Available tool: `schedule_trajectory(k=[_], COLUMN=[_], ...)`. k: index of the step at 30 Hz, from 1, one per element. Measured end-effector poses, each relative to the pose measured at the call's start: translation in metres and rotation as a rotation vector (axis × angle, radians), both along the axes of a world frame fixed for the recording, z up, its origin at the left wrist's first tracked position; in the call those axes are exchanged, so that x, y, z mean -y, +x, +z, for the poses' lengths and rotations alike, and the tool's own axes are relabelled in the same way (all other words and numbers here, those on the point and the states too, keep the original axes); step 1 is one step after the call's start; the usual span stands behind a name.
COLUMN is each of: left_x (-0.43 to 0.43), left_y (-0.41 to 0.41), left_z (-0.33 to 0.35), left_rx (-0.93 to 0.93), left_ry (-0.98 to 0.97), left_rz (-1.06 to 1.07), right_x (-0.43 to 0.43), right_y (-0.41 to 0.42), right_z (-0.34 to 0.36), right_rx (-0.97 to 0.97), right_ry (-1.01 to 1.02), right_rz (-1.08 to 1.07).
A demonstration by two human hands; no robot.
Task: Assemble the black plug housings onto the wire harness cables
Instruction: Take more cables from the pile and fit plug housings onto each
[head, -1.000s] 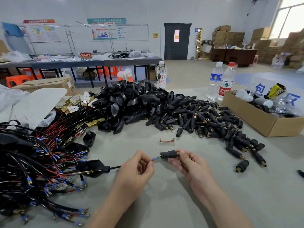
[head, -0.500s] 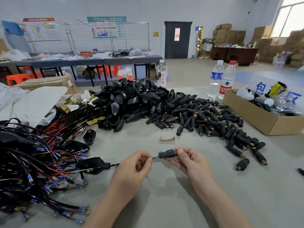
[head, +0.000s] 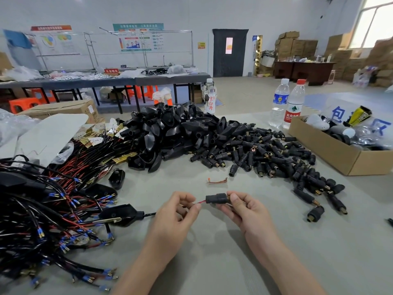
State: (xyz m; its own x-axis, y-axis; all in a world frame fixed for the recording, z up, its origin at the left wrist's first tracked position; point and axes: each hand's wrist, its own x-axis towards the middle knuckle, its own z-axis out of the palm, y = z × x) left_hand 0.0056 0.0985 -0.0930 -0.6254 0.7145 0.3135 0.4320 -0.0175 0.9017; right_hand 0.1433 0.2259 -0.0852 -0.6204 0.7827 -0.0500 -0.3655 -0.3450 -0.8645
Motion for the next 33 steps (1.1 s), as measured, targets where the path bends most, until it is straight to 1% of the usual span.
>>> schedule_trajectory(k=[5, 8, 13, 18, 21, 28, 33], left_x=[0.000, 0.000, 0.000, 0.001, 0.001, 0.002, 0.000], left_y=[0.001, 0.004, 0.006, 0.009, 0.007, 0.006, 0.006], left_z=[-0.002, 0.000, 0.001, -0.002, -0.004, -0.003, -0.006], left_rx=[-0.038, -0.109, -0.162, -0.268, -0.297, -0.318, -0.167], left_ry=[-0.011, -0.018, 0.005, -0.017, -0.020, 0.017, 0.046], left_rz=[-0.011, -0.046, 0.011, 0.041, 0.087, 0.094, 0.108], right_x=[-0.001, 0.002, 0.003, 0.005, 0.007, 0.011, 0.010], right_y=[0.002, 0.001, 0.000, 0.000, -0.001, -0.001, 0.000], right_z=[-0.001, -0.002, 0.000, 0.002, 0.002, 0.002, 0.004], right_rx=[-0.029, -0.014, -0.019, -0.063, -0.077, -0.077, -0.118], right_ry=[-0.069, -0.080, -0.079, -0.156, -0.183, -0.168, -0.246], right_rz=[0.015, 0.063, 0.068, 0.055, 0.060, 0.080, 0.081])
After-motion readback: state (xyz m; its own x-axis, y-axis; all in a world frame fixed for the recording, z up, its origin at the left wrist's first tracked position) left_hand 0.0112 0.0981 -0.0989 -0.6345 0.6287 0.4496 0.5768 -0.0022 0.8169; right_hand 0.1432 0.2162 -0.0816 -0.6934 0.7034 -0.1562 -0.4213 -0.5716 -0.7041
